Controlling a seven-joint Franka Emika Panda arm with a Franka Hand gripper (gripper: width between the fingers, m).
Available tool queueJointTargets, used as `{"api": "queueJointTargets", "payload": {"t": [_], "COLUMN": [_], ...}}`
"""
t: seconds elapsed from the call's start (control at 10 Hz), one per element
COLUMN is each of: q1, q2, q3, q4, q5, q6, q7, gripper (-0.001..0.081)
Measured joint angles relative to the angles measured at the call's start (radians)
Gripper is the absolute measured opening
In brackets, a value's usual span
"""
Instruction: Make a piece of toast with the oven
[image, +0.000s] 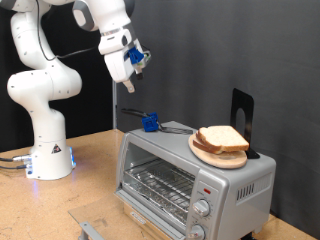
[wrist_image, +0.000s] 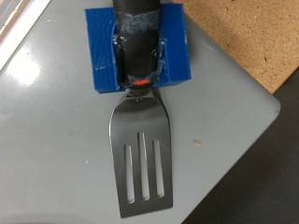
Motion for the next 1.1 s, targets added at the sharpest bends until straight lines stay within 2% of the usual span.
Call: {"api": "queueJointTargets", "payload": {"t": [0.7,1.1], "q1": [0.004,0.041], "q2": [0.075,0.116], "q3": [0.08,0.089], "q4": [-0.106,-0.141], "q5": [-0.004,0.034], "q6": [0.244,0.346], "q7": [-0.069,-0.107], "gripper": [0.0804,0.0804]}}
